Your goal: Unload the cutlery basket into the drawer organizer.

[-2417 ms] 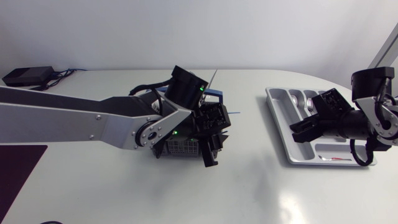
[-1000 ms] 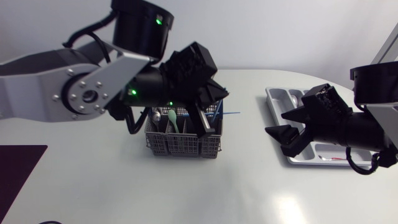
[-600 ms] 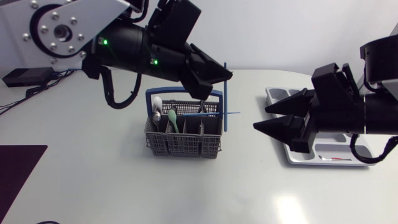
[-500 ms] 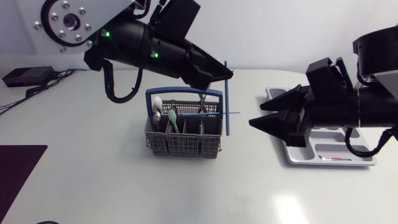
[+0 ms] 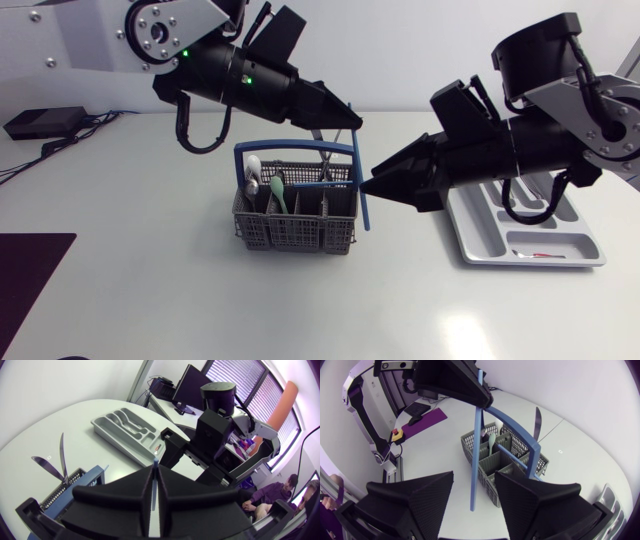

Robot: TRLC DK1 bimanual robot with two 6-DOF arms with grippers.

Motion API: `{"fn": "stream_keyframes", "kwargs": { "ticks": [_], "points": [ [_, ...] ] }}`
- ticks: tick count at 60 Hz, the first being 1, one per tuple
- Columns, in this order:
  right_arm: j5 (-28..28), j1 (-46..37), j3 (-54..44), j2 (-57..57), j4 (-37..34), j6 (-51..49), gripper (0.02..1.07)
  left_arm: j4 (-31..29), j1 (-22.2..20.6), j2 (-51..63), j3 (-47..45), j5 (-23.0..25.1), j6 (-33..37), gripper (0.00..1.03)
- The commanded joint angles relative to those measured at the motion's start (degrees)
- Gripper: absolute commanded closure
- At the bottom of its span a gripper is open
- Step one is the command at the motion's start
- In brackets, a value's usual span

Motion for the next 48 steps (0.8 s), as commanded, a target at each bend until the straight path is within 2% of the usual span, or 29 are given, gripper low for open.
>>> {"fn": "stream_keyframes", "kwargs": {
  "ticks": [1, 5, 19, 25, 32, 48],
  "points": [
    [-0.46, 1.04, 1.63, 1.66, 0.03, 2.11, 0.52, -0.38, 0.82, 1.67, 2.56, 1.9, -1.92, 1.0],
    [-0.37, 1.13, 1.81, 2.37, 0.2, 2.29, 0.53, -0.38, 1.08, 1.76, 2.65, 1.99, -1.92, 1.0],
    [-0.37, 1.31, 1.89, 3.33, 0.64, 2.29, 0.79, -0.3, 1.61, 2.46, 2.74, 2.96, -2.01, 1.0],
    [-0.37, 1.57, 1.89, 3.86, 0.64, 2.29, 0.83, -0.3, 1.61, 2.73, 2.92, 3.04, -2.1, 1.0],
    [-0.37, 1.74, 1.63, 4.13, 1.08, 2.29, 0.97, -0.3, 1.7, 2.9, 3.09, 3.13, -2.19, 1.0],
    [-0.37, 2.36, 1.1, 4.04, 1.34, 2.38, 1.01, -0.21, 2.31, 2.99, 3.27, 3.57, -2.89, 0.99]
  ]
}}
